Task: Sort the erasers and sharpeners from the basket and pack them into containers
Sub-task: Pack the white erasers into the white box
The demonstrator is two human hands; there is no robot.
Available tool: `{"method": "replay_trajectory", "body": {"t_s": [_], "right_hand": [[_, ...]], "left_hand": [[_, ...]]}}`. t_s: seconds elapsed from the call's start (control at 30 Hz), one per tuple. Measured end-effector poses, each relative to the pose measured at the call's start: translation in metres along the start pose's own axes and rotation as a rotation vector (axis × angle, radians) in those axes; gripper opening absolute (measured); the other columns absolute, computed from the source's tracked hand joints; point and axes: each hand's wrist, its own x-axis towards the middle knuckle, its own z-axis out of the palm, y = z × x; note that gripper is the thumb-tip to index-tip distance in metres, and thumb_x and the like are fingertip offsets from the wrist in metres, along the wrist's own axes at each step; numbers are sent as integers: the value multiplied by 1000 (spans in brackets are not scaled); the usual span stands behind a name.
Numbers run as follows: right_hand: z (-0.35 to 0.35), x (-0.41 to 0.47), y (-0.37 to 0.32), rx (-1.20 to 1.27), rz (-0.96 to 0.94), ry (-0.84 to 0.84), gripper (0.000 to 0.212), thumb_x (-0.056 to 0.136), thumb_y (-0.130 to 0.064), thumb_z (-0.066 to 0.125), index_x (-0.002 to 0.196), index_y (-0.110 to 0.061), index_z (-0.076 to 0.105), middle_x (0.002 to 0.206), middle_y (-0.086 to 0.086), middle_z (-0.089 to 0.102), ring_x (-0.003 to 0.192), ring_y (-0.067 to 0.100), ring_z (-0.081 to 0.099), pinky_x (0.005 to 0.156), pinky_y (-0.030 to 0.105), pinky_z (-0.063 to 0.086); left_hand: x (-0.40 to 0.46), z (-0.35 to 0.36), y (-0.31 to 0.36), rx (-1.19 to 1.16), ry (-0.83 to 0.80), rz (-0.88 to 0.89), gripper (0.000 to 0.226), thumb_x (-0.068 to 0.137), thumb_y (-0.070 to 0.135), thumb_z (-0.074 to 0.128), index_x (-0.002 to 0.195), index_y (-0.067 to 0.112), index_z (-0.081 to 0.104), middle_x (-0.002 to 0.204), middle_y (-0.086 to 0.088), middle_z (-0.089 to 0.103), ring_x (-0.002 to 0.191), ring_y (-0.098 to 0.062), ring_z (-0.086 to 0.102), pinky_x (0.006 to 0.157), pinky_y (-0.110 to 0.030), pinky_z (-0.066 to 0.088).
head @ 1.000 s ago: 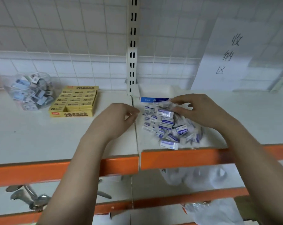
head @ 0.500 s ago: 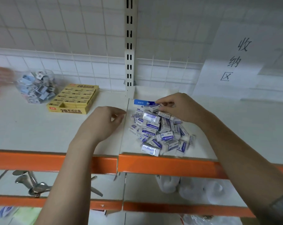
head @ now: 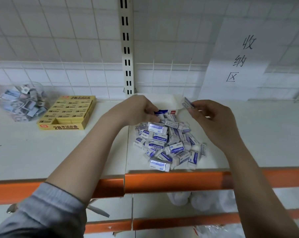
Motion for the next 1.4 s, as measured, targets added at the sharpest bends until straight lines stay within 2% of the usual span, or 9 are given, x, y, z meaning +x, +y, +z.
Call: {"method": "replay_trajectory", "body": {"t_s": [0.3,0.4,0.63,0.73,0.9,1.03,1.1,1.17,1.4], "right_hand": [[2,-15,1,70,58,59,12,85,-18,69,86,-29,65,74,-21,64,65,-13,58,58,2,39],[3,-17,0,106,76,90,14,83,-16,70,87,-28,67,70,-22,65,64,-10,59,57,3,40],[5,-17,-1,125,94,113,26,81,-13,70,86,-38,66,50,-16,53,49,1,45,52,6,36],[8,-18,-4,114,84,98,24,81,-10,70,89,-33,67,53,-14,55,52,1,49,54,7,38],[13,-19,-6,104,62,65,24,82,-8,69,93,-29,70,59,-14,61,58,1,58,58,9,46],[17,-21,-8,211,106,61,26,82,-4,67,97,-26,69,73,-16,68,66,-3,64,58,9,48],[17,-23,-11,283,135,65,24,81,-5,68,97,-22,70,68,-15,67,64,-4,62,58,8,46],[16,-24,-13,386,180,55,22,82,-5,67,95,-22,71,71,-11,71,69,-1,65,59,9,47],[15,-22,-16,820,404,7,18,89,-11,60,79,-19,72,63,-9,66,65,1,60,68,19,49]], "left_hand": [[10,-1,10,64,22,8,31,81,25,71,111,18,69,88,7,65,73,-5,56,61,-13,37],[7,2,8,53,68,-4,30,82,19,70,111,15,69,95,-1,70,82,-12,62,71,-19,46],[-26,6,3,-274,354,-88,27,93,23,56,118,26,65,100,8,66,81,0,59,62,1,36],[-43,13,4,-418,430,-86,26,94,22,53,116,31,64,86,12,65,73,3,59,71,-10,45],[-58,19,4,-618,536,-79,16,90,18,60,96,30,69,73,10,67,61,5,58,62,-8,46],[-65,22,2,-703,531,-84,24,85,14,66,91,37,68,70,-5,65,58,2,52,61,-7,43],[-69,23,1,-792,496,-90,28,83,8,68,92,35,69,82,-12,71,70,-5,60,73,-12,48],[-71,24,1,-869,469,-92,30,82,4,67,96,30,70,88,-8,73,84,-13,67,81,-21,53],[-72,25,2,-987,444,-48,31,82,-4,64,108,11,68,92,1,74,87,-6,69,73,-11,49]]}}
